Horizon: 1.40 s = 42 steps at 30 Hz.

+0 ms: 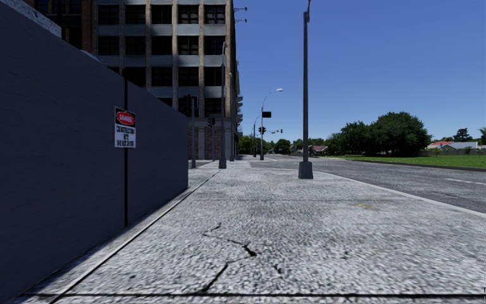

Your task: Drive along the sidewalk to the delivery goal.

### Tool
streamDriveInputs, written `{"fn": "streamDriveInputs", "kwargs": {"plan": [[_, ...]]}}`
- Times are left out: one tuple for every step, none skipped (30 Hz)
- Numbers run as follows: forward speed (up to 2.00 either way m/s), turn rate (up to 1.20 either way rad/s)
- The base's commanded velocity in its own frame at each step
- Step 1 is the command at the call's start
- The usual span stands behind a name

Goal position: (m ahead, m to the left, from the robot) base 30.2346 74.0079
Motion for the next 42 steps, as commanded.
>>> {"fn": "streamDriveInputs", "kwargs": {"plan": [[2.0, 0.0], [2.0, 0.0], [2.0, 0.0], [2.0, 0.0], [2.0, 0.0], [2.0, 0.0], [2.0, 0.0], [2.0, 0.0], [2.0, 0.0], [2.0, 0.0], [2.0, 0.0], [2.0, 0.0], [2.0, 0.0], [2.0, 0.0], [2.0, 0.0], [1.88, 0.0], [1.83, 0.0], [2.0, 0.0], [2.0, 0.0], [2.0, 0.0], [2.0, 0.0], [2.0, 0.0], [2.0, 0.0], [2.0, 0.0], [2.0, 0.0], [1.98, 0.0], [1.94, 0.0], [1.93, 0.0], [1.93, 0.0], [1.92, 0.0], [1.91, 0.0], [1.91, 0.0], [1.91, 0.0], [1.91, 0.0], [1.91, 0.0], [1.91, 0.0], [1.91, 0.0], [1.91, 0.0], [1.91, 0.0], [1.89, 0.0], [1.89, 0.0], [1.86, 0.0]]}}
